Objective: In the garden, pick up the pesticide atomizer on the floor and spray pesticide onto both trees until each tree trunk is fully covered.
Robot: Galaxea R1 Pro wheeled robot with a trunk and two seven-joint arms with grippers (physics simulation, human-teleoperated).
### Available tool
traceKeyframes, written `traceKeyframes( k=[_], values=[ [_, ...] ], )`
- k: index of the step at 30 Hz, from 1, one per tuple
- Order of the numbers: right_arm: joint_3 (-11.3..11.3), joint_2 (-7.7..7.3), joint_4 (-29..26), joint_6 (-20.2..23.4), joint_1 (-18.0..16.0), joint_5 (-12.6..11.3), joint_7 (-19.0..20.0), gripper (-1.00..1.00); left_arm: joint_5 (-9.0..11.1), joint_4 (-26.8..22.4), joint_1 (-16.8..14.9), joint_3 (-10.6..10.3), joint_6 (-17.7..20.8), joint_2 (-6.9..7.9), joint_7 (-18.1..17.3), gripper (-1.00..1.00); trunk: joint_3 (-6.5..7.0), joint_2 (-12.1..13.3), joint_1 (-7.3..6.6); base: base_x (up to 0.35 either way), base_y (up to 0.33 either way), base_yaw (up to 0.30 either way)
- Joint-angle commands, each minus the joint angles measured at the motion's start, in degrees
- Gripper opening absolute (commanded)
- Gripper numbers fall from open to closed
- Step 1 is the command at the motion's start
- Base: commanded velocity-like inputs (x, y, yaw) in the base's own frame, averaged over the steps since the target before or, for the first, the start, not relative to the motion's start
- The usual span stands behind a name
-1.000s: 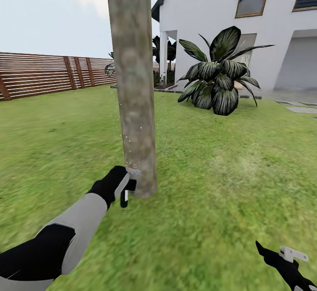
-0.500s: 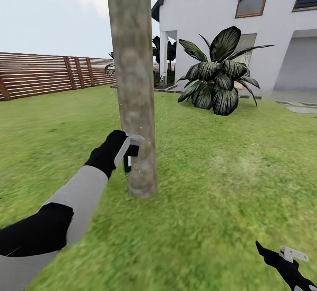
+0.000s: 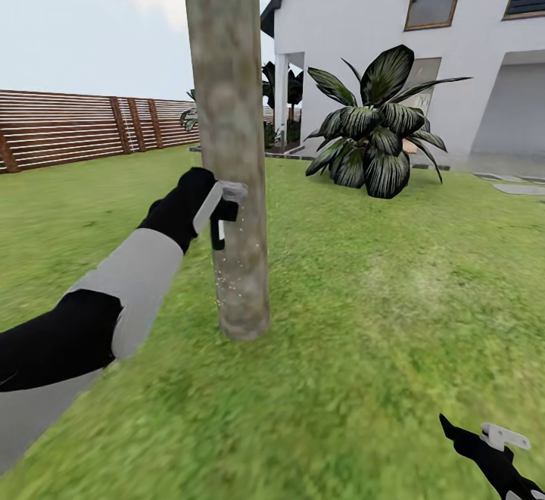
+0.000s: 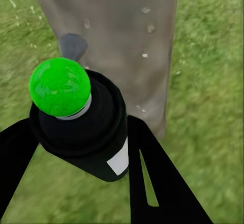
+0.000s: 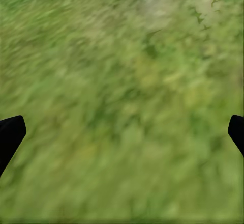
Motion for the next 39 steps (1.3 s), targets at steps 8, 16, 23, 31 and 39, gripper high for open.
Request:
traceKeyframes(
  k=[8,16,23,31,39],
  values=[
    [-0.40,-0.01,0.09,-0.05,-0.04,-0.17,0.49,1.00,0.64,3.48,-5.66,-0.22,0.26,-0.16,0.40,-1.00,-0.06,-0.02,-0.01,0.000,0.000,0.000],
    [-0.41,-0.01,0.09,-0.05,-0.04,-0.17,0.49,1.00,0.64,4.42,-6.32,-0.08,0.20,0.17,0.48,-1.00,-0.06,-0.02,-0.01,0.000,0.000,0.000],
    [-0.40,-0.01,0.09,-0.05,-0.04,-0.17,0.47,1.00,0.50,4.90,-6.34,-0.06,0.17,3.06,0.48,-1.00,-0.06,-0.02,-0.01,0.000,0.000,0.000],
    [-0.37,-0.01,0.09,-0.05,-0.04,-0.17,0.49,1.00,0.55,13.72,-6.27,-0.35,-0.09,3.11,0.40,-1.00,-0.06,-0.02,-0.01,0.000,0.000,0.000],
    [-0.33,-0.01,0.09,-0.05,-0.04,-0.17,0.48,1.00,0.50,20.38,-5.20,-0.32,-1.19,3.19,0.10,-1.00,-0.06,-0.02,-0.01,0.000,0.000,0.000]
  ],
)
